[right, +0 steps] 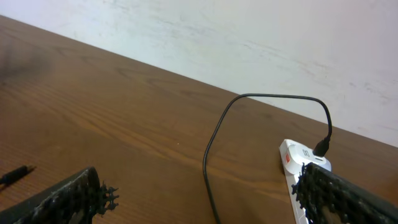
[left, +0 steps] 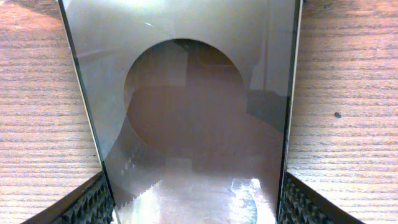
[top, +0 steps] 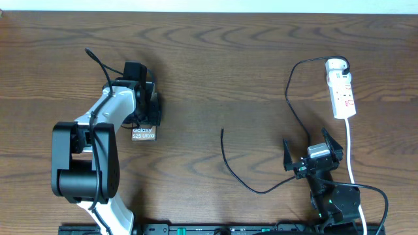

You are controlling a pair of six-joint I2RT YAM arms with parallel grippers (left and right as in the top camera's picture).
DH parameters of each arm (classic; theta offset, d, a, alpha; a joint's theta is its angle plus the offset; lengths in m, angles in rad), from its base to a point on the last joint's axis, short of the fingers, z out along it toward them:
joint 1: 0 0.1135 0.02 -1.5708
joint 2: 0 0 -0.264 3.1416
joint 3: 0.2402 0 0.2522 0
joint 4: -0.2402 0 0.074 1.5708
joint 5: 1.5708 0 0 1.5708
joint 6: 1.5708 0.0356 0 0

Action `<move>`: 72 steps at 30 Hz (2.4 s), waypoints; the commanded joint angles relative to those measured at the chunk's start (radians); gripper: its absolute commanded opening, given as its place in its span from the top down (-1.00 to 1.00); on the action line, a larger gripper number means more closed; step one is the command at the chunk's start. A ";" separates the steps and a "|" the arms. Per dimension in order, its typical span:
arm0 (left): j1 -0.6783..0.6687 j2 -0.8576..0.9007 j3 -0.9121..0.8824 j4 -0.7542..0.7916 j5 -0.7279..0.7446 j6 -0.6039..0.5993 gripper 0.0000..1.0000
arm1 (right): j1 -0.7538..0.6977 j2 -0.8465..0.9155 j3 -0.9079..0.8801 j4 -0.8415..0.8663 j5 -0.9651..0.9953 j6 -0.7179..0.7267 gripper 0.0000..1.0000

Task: Plug charger to phone and switch on socket
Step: 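Close the left gripper on the phone's long edges, then lift the phone with the left gripper and tilt it upright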

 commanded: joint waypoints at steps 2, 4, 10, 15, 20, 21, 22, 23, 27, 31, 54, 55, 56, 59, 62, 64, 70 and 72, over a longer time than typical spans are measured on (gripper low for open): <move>0.004 0.022 0.011 -0.007 -0.012 0.003 0.85 | -0.008 -0.006 -0.001 -0.005 0.006 0.012 -0.99; 0.004 0.016 0.026 -0.020 -0.008 0.002 0.85 | -0.008 -0.006 -0.001 -0.005 0.006 0.012 -0.98; 0.004 -0.037 0.092 -0.065 0.008 -0.021 0.85 | -0.008 -0.006 -0.001 -0.005 0.005 0.012 -0.98; 0.004 -0.111 0.136 -0.081 0.068 -0.037 0.85 | -0.008 -0.006 -0.001 -0.005 0.006 0.012 -0.99; 0.004 -0.218 0.146 -0.083 0.160 -0.087 0.86 | -0.008 -0.006 -0.001 -0.005 0.005 0.012 -0.99; 0.004 -0.242 0.146 -0.084 0.179 -0.104 0.86 | -0.008 -0.006 -0.001 -0.005 0.005 0.012 -0.98; 0.004 -0.267 0.146 -0.086 0.203 -0.122 0.85 | -0.008 -0.006 -0.001 -0.005 0.006 0.012 -0.99; 0.005 -0.307 0.146 -0.090 0.250 -0.171 0.86 | -0.008 -0.006 -0.001 -0.005 0.005 0.012 -0.98; 0.018 -0.391 0.146 -0.095 0.433 -0.300 0.85 | -0.008 -0.006 -0.001 -0.005 0.005 0.012 -0.98; 0.066 -0.453 0.146 -0.093 0.628 -0.459 0.86 | -0.008 -0.006 -0.001 -0.005 0.005 0.012 -0.98; 0.348 -0.502 0.146 -0.090 1.173 -1.259 0.86 | -0.008 -0.006 -0.001 -0.005 0.005 0.012 -0.98; 0.348 -0.502 0.146 -0.090 1.173 -1.284 0.86 | -0.008 -0.006 -0.001 -0.005 0.006 0.012 -0.98; 0.348 -0.502 0.146 -0.090 1.173 -1.313 0.86 | -0.008 -0.006 -0.001 -0.005 0.005 0.012 -0.99; 0.348 -0.502 0.146 -0.090 1.173 -1.361 0.86 | -0.008 -0.006 -0.001 -0.005 0.005 0.012 -0.98; 0.348 -0.502 0.146 -0.090 1.173 -1.381 0.86 | -0.008 -0.006 -0.001 -0.005 0.005 0.012 -0.98; 0.348 -0.502 0.146 -0.090 1.172 -1.383 0.85 | -0.008 -0.006 -0.001 -0.005 0.005 0.012 -0.99; 0.348 -0.502 0.146 -0.090 1.170 -1.383 0.86 | -0.008 -0.006 -0.001 -0.005 0.005 0.012 -0.98; 0.348 -0.502 0.146 -0.090 1.170 -1.382 0.85 | -0.008 -0.006 -0.001 -0.005 0.005 0.012 -0.99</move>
